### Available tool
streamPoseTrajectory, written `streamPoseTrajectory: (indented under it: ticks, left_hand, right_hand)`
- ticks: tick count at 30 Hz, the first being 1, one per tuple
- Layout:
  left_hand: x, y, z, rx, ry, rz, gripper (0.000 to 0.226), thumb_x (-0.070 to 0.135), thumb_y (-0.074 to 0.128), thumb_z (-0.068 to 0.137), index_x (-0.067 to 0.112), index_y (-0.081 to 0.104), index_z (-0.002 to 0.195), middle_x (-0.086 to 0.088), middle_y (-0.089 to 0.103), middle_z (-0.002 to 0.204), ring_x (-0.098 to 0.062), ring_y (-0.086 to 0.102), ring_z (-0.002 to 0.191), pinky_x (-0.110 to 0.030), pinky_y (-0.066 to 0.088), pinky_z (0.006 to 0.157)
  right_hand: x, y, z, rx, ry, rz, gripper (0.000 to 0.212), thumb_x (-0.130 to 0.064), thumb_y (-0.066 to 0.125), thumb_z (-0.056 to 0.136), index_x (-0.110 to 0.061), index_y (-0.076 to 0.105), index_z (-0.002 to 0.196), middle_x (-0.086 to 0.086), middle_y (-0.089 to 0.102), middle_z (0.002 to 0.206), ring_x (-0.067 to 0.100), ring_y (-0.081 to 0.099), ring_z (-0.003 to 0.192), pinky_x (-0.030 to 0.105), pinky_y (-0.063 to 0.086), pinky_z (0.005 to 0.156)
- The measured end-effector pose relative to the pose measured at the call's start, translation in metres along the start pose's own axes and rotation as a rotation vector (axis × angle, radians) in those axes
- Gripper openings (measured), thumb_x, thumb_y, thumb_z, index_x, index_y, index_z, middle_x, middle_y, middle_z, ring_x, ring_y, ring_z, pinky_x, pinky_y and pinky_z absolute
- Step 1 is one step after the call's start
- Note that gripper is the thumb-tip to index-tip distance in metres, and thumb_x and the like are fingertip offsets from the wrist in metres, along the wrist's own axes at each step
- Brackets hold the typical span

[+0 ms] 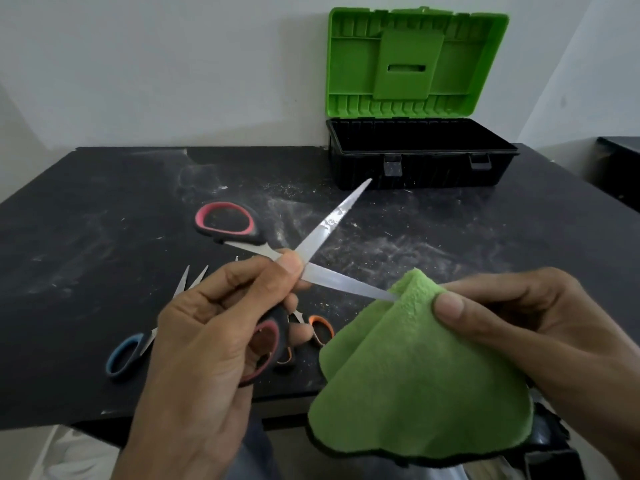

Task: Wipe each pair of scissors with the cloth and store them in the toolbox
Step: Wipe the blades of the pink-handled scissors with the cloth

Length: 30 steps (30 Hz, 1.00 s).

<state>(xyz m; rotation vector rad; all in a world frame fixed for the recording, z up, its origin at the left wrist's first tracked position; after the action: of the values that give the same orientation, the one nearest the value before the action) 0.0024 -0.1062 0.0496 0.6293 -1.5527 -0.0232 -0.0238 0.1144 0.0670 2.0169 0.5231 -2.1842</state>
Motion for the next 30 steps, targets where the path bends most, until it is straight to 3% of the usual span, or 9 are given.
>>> streamPoseTrajectory:
  ticks: [7, 12, 19, 24, 30]
  left_hand:
    - [0.011, 0.007, -0.009, 0.027, 0.200, 0.115, 0.010, 0.026, 0.078, 0.058, 0.018, 0.078, 0.064, -0.008, 0.070, 0.059, -0.012, 0.062, 0.045, -0.020, 0.053, 0.045]
    - [0.005, 0.005, -0.008, 0.008, 0.165, 0.130, 0.014, 0.026, 0.079, 0.056, 0.014, 0.078, 0.064, -0.008, 0.069, 0.058, -0.014, 0.062, 0.043, -0.021, 0.053, 0.044]
    - [0.004, 0.003, -0.006, -0.030, 0.129, 0.124, 0.014, 0.024, 0.078, 0.056, 0.012, 0.076, 0.064, -0.010, 0.069, 0.059, -0.015, 0.059, 0.040, -0.017, 0.049, 0.041]
    - [0.005, 0.009, -0.009, -0.134, 0.152, 0.231, 0.018, 0.021, 0.079, 0.060, 0.008, 0.078, 0.071, -0.016, 0.070, 0.062, -0.018, 0.061, 0.042, -0.017, 0.049, 0.041]
    - [0.013, 0.018, -0.013, -0.222, 0.199, 0.323, 0.007, 0.009, 0.078, 0.065, 0.007, 0.079, 0.071, -0.014, 0.069, 0.057, -0.016, 0.060, 0.040, -0.011, 0.044, 0.039]
  right_hand:
    - [-0.007, 0.006, 0.002, 0.019, -0.102, -0.149, 0.016, -0.034, 0.073, 0.080, -0.032, 0.088, 0.088, -0.006, 0.085, 0.090, 0.013, 0.082, 0.086, 0.029, 0.065, 0.080]
    - [-0.007, 0.008, -0.001, 0.028, -0.131, -0.215, 0.017, -0.038, 0.070, 0.082, -0.034, 0.086, 0.084, -0.008, 0.084, 0.086, 0.011, 0.081, 0.080, 0.032, 0.065, 0.074]
    - [-0.016, -0.015, -0.005, 0.177, -0.205, -0.293, 0.017, -0.039, 0.066, 0.084, -0.042, 0.082, 0.086, -0.014, 0.082, 0.081, 0.002, 0.078, 0.071, 0.011, 0.058, 0.061]
    - [-0.028, -0.032, -0.002, 0.250, -0.283, -0.355, 0.021, -0.036, 0.065, 0.088, -0.050, 0.081, 0.091, -0.021, 0.081, 0.085, -0.003, 0.077, 0.078, 0.006, 0.057, 0.066]
    - [-0.037, -0.037, 0.002, 0.201, -0.349, -0.356, 0.024, -0.032, 0.066, 0.086, -0.049, 0.080, 0.096, -0.027, 0.080, 0.090, -0.007, 0.077, 0.086, 0.004, 0.056, 0.073]
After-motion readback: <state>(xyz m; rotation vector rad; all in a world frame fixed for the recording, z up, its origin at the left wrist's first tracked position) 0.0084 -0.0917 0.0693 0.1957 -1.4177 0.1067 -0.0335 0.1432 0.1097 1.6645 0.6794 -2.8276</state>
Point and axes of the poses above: each hand's wrist, its own z-axis towards the middle knuckle, its own y-axis out of the palm, x = y × z, the point moved 7 cm from there along z, towards the middle knuckle
